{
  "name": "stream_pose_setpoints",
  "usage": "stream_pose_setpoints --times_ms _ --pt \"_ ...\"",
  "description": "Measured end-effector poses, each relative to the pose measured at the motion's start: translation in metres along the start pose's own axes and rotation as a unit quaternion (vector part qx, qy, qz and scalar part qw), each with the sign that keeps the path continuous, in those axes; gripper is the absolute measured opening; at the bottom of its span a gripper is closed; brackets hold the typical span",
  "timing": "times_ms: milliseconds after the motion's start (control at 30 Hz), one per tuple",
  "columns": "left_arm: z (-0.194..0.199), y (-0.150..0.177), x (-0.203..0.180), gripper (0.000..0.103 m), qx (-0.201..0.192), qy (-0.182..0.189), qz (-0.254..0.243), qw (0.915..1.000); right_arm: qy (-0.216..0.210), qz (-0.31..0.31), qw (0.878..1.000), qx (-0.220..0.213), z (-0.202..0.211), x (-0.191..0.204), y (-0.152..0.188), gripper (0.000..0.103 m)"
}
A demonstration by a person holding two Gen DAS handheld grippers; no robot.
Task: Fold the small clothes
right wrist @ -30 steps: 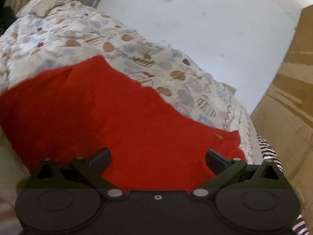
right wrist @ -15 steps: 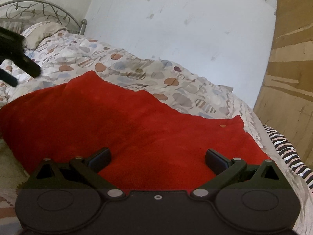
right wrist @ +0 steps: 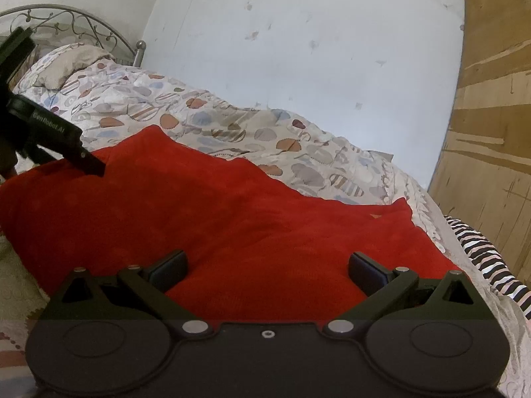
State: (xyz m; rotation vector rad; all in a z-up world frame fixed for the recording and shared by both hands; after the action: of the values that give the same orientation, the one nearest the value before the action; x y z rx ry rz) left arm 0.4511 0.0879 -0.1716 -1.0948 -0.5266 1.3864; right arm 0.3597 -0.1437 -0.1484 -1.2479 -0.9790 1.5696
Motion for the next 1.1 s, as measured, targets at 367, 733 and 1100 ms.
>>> stream_pose_setpoints --times_ms 367,733,1100 --pt "-0.001 0.0 0.002 0.102 0.004 0.001 0.005 1.0 0.004 0.002 1.0 -0.003 0.002 0.001 -0.001 0.102" --pt "-0.002 -0.001 0.001 0.102 0.019 -0.007 0.01 0.9997 0.004 0.003 1.0 -0.004 0.003 0.0 -0.001 0.102" --pt "0.008 -0.001 -0.011 0.07 0.011 -0.003 0.039 0.9992 0.013 -0.001 1.0 -0.008 0.002 -0.002 -0.005 0.102"
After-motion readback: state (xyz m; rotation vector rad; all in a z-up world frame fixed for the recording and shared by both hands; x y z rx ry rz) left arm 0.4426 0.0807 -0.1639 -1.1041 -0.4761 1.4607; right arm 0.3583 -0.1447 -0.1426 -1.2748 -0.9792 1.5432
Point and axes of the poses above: each gripper's, at about its wrist camera, not at the fingertips, and z roughly against the way its jaws point, x to its left, y to its underside, the point moved 10 cm from there along -z, roughly the way its jaws point, and after that the axes turned 11 degrees about -x, right-handed, at the moved point
